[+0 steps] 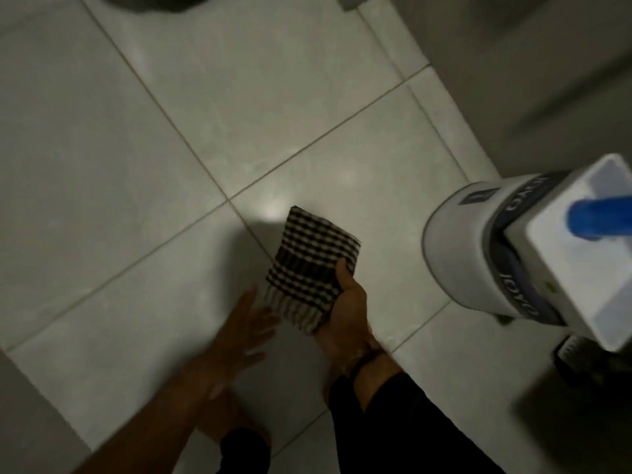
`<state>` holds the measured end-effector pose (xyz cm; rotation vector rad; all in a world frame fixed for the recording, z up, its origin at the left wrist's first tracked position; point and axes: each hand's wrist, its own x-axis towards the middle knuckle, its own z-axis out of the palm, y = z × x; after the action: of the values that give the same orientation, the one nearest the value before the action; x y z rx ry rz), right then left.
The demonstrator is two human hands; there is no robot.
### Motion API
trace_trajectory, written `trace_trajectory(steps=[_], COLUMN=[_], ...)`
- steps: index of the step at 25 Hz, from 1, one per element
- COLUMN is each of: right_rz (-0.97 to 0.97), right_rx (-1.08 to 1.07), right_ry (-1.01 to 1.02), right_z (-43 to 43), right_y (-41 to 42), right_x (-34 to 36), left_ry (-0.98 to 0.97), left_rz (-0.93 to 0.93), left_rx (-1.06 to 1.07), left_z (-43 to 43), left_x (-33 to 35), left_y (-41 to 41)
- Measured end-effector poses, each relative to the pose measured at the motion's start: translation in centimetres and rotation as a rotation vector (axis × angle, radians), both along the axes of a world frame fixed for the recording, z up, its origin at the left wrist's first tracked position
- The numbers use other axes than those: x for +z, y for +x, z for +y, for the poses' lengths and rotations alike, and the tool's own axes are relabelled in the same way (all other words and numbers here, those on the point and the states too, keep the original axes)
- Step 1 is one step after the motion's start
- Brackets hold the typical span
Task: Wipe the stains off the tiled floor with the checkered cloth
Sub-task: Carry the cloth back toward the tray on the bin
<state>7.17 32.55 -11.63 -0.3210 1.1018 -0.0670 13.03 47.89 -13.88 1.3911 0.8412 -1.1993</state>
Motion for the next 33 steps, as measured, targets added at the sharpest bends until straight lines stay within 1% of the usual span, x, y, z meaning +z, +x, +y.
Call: trace_trajectory(steps=[2, 3, 5, 7, 9, 10, 12, 14, 16, 18, 20, 22, 24, 28, 31, 33], right_rz=[-0.021, -0.012, -0.004, -0.039, -0.048, -0.045, 0.012, 0.137, 0.361, 0.574, 0.707, 0.805, 0.902, 1.031, 1.111, 1.153], right_rx=[-0.109, -0.167, -0.299, -0.414, -0.49, -0.493, -0.424, -0.277, -0.135, -0.023, -0.013, -0.018, 0.056, 0.234, 0.461, 0.578], right_ry=[0.0, -0.003, -0.023, -0.055, -0.122, -0.174, -0.311, -0.424, -0.5, -0.545, -0.539, -0.545, -0.593, -0.719, -0.765, -0.803], right_z=[-2.3, -3.7, -6.8, -10.6, -15.3, -17.7, -22.7, -27.9, -32.5, -36.0, -38.3, -39.5, -39.8, -40.6, -40.7, -40.4], right_y=[-1.2, -2.0, -4.2, -6.7, -9.9, -11.6, -15.0, -18.1, -20.5, -22.2, -23.0, -23.3, -23.2, -22.4, -21.8, -21.3], right_x=[3.9, 5.9, 9.3, 12.0, 14.4, 15.1, 16.1, 15.6, 14.0, 12.1, 9.6, 6.8, 4.6, 3.4, 2.9, 2.6], left_ry=[-0.109, -0.152, -0.244, -0.29, -0.276, -0.254, -0.186, -0.196, -0.199, -0.106, 0.018, 0.107, 0.178, 0.26, 0.263, 0.231], left_rz=[0.067, 0.073, 0.075, 0.0, -0.104, -0.157, -0.28, -0.378, -0.478, -0.633, -0.8, -0.944, -1.052, -1.172, -1.236, -1.299], left_rx=[-0.025, -0.056, -0.026, -0.001, -0.083, -0.152, -0.365, -0.584, -0.838, -1.135, -1.386, -1.566, -1.654, -1.674, -1.759, -1.826], left_z=[-3.4, -5.6, -10.7, -16.1, -21.6, -24.0, -29.0, -34.3, -39.3, -43.7, -47.1, -49.4, -50.8, -52.7, -53.0, -53.0], left_x=[5.0, 7.0, 10.5, 13.1, 14.7, 15.1, 15.5, 15.6, 15.2, 13.9, 12.3, 10.6, 9.3, 7.1, 6.4, 6.2], left_y=[-2.2, -2.9, -3.7, -3.8, -4.0, -4.1, -4.5, -5.2, -6.3, -7.8, -9.1, -10.5, -11.2, -11.0, -11.0, -11.3])
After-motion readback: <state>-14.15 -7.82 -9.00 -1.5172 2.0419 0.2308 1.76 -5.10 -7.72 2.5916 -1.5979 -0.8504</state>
